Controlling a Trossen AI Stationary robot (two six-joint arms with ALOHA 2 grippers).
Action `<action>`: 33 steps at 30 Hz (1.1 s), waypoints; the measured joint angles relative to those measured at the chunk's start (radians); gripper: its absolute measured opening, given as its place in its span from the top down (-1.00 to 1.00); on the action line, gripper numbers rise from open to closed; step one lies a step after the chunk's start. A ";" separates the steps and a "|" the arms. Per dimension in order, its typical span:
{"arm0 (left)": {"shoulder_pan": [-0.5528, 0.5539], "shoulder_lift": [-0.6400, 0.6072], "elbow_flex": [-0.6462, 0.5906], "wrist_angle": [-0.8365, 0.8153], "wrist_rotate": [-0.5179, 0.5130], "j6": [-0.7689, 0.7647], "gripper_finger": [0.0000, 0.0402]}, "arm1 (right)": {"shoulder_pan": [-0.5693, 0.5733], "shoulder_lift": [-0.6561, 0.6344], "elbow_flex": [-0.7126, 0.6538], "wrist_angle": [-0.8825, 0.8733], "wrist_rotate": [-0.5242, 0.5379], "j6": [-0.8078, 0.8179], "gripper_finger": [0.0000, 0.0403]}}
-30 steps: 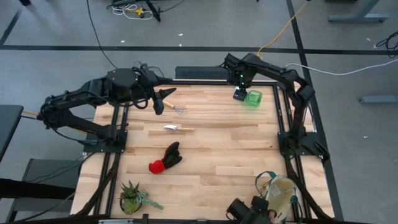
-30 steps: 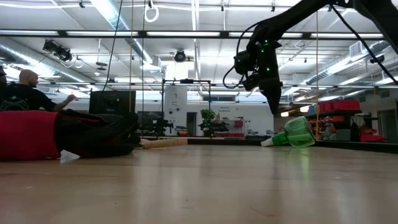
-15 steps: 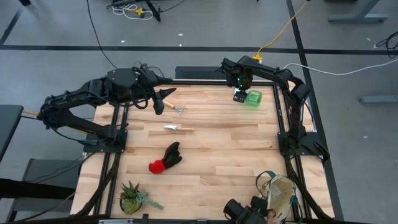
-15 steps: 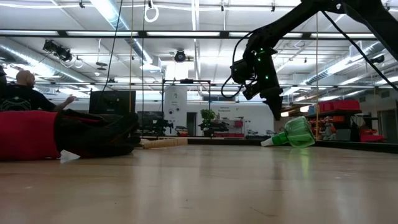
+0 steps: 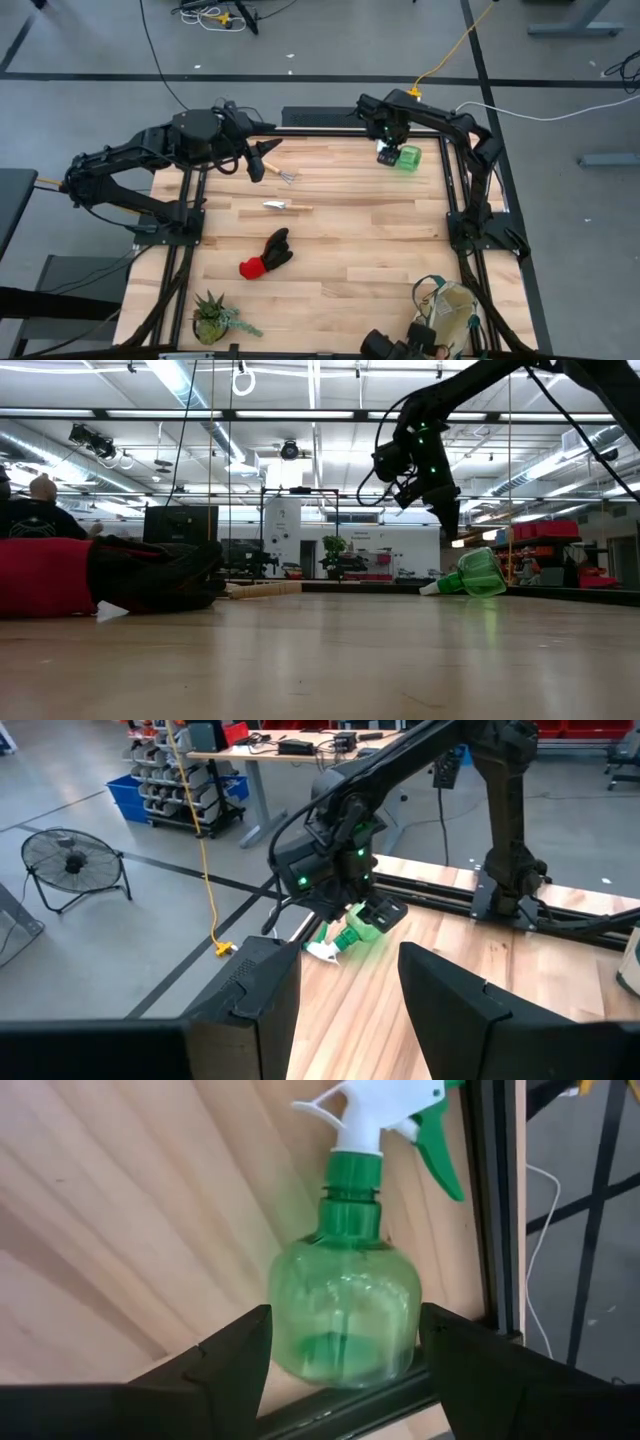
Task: Pick & Place Garden tools in Gardening bag
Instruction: Put the green spray bottle into the gardening bag
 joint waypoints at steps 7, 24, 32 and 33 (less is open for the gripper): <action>0.000 0.000 0.000 0.000 0.000 -0.001 0.12 | 0.097 -0.001 0.096 -0.027 0.001 0.005 -0.27; -0.001 0.000 0.000 -0.002 0.021 -0.001 0.12 | 0.096 0.158 0.114 -0.014 0.049 0.098 -0.05; -0.001 0.000 0.000 -0.005 0.023 0.000 0.12 | 0.090 0.229 0.114 -0.052 0.161 0.131 -0.17; -0.001 0.000 0.000 -0.005 0.023 0.000 0.12 | 0.088 0.231 0.114 -0.053 0.155 0.127 -0.20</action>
